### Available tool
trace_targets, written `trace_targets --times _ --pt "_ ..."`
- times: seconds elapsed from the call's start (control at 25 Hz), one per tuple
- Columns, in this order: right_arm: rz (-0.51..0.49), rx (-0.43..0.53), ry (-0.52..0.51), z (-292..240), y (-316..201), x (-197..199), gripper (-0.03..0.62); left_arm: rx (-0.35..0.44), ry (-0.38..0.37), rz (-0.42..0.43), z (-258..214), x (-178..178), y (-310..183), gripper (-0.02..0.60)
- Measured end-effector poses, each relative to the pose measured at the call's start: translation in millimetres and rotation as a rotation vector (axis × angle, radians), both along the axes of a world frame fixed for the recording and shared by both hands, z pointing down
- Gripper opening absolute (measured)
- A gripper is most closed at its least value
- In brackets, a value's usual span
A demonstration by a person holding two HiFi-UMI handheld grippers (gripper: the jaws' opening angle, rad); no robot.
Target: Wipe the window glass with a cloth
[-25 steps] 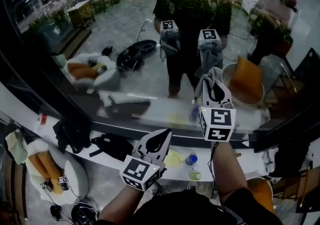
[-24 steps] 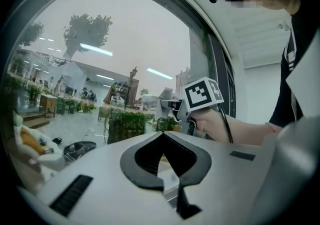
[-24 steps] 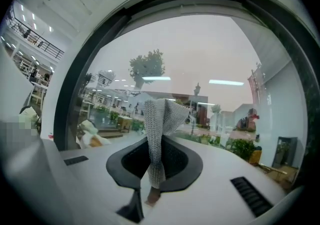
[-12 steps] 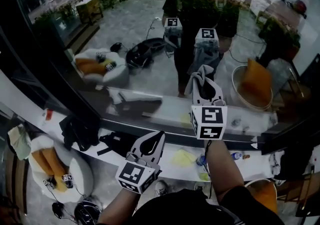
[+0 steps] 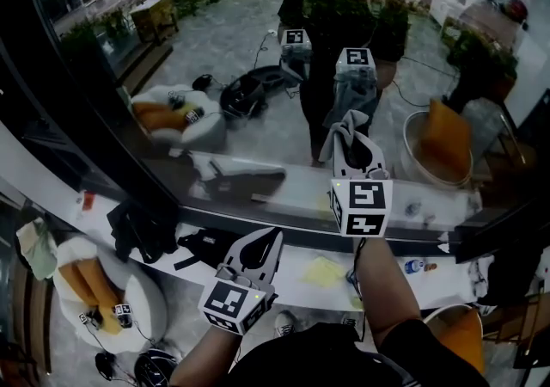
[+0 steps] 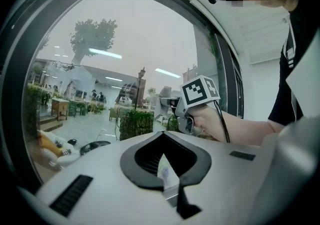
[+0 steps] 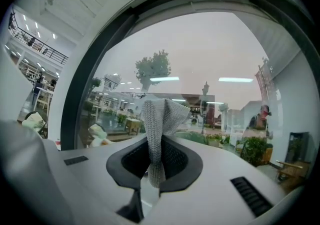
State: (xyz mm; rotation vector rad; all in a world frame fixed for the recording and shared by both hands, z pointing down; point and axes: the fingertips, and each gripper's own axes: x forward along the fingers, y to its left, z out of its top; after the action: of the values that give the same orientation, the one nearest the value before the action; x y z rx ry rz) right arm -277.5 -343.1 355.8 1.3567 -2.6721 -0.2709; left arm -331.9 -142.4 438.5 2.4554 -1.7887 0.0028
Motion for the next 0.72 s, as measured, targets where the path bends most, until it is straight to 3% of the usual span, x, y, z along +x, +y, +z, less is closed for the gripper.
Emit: trace_targets --times 0.72 --pt "-0.019 -0.019 -0.011 1.8 5.5 -8.1 0.052 0.002 0.0 0.024 0.8 2.1 2.6 0.008"
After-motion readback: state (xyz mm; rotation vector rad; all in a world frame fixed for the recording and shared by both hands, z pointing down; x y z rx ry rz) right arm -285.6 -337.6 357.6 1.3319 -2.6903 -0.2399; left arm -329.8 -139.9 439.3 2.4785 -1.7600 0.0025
